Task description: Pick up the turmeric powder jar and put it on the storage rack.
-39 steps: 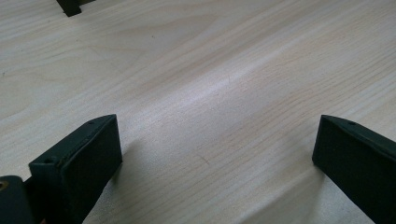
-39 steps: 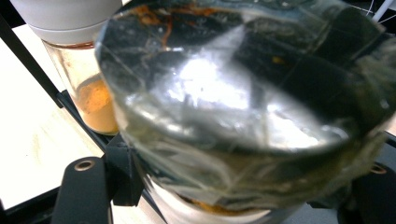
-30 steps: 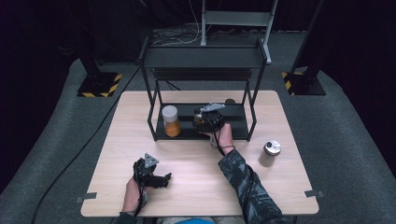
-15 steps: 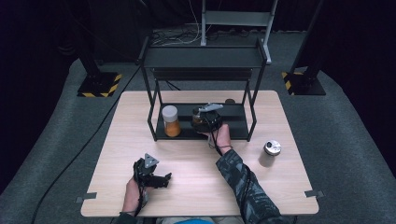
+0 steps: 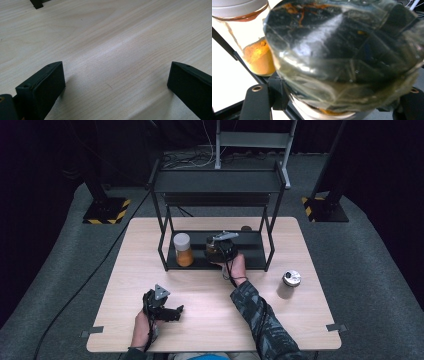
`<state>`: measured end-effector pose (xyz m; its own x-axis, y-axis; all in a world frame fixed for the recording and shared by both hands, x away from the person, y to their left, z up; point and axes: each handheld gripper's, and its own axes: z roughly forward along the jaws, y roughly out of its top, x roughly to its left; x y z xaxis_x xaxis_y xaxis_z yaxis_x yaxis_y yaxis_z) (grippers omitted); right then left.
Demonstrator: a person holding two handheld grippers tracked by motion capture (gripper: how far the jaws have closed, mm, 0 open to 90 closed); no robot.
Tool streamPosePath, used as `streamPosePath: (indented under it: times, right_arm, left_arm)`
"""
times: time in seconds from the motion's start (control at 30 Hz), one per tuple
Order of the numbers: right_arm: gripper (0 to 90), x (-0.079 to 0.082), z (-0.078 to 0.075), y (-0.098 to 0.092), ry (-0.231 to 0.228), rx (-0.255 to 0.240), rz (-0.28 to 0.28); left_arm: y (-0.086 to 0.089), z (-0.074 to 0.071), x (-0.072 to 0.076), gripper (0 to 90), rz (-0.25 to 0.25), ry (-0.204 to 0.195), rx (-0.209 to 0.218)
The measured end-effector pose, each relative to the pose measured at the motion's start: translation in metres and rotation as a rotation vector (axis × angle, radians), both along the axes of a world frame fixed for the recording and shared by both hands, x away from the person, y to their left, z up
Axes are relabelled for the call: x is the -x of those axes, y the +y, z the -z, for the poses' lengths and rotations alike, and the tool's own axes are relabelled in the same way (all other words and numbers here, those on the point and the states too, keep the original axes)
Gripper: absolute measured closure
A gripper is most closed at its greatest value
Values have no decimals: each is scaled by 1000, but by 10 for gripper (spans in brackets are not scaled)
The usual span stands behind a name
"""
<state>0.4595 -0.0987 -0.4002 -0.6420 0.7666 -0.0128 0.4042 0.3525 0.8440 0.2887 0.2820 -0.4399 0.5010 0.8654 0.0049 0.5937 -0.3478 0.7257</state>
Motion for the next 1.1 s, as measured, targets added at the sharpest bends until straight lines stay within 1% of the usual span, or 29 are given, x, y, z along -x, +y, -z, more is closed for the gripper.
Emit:
streamPosePath:
  times: [0.17, 0.27, 0.5, 0.67, 0.8, 1.0, 1.1]
  right_arm:
    - [307, 0, 2, 1, 2, 5, -2]
    - [307, 0, 4, 1, 2, -5, 3]
    - [307, -1, 8, 3, 1, 1, 0]
    - [307, -1, 12, 3, 3, -4, 14]
    - [307, 1, 14, 3, -8, -2, 19]
    - [307, -1, 17, 3, 0, -5, 28]
    - [307, -1, 19, 4, -2, 4, 28]
  left_arm:
    - [0, 0, 0, 8, 0, 0, 0]
    - [0, 0, 0, 8, 0, 1, 2]
    - [0, 0, 0, 8, 0, 0, 0]
    - [0, 0, 0, 8, 1, -2, -1]
    - [0, 0, 0, 8, 1, -1, -1]
    - [0, 0, 0, 8, 1, -1, -1]
    - [0, 0, 0, 8, 0, 0, 0]
